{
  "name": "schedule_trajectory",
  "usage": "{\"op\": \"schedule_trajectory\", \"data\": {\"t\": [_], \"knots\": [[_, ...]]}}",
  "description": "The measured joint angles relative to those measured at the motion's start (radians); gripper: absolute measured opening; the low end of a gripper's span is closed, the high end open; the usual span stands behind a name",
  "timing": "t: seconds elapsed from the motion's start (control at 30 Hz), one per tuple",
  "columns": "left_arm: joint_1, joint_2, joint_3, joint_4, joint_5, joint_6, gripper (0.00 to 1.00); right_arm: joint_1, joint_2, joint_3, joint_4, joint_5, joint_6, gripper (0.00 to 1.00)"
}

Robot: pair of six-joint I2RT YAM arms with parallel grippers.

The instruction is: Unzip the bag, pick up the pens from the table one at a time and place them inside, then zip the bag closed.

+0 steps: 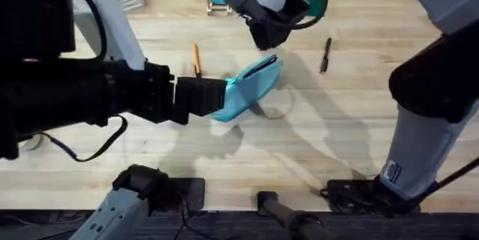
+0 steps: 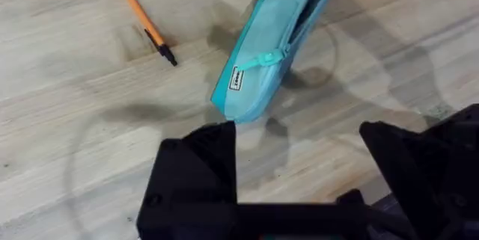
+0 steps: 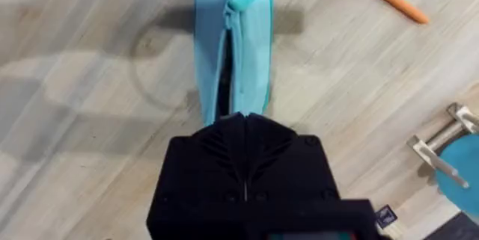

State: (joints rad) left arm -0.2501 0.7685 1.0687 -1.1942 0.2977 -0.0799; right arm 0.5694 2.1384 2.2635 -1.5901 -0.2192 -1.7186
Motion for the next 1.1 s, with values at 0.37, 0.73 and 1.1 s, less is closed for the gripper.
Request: {"op": "schedule_trajectory", "data": {"t": [0.37,0.73,1.1], "knots": [[0.0,0.0,0.0,0.0,0.0,0.0,0.995,0.0,0.0,0.0,-0.024,-0.014,0.02,0.031],[0.0,0.0,0.0,0.0,0.0,0.0,0.995,0.0,0.0,-0.118,0.055,-0.019,0.061,0.03],[0.0,0.0,0.0,0.0,0.0,0.0,0.995,0.0,0.0,-0.185,0.084,-0.021,0.118,0.03]]}}
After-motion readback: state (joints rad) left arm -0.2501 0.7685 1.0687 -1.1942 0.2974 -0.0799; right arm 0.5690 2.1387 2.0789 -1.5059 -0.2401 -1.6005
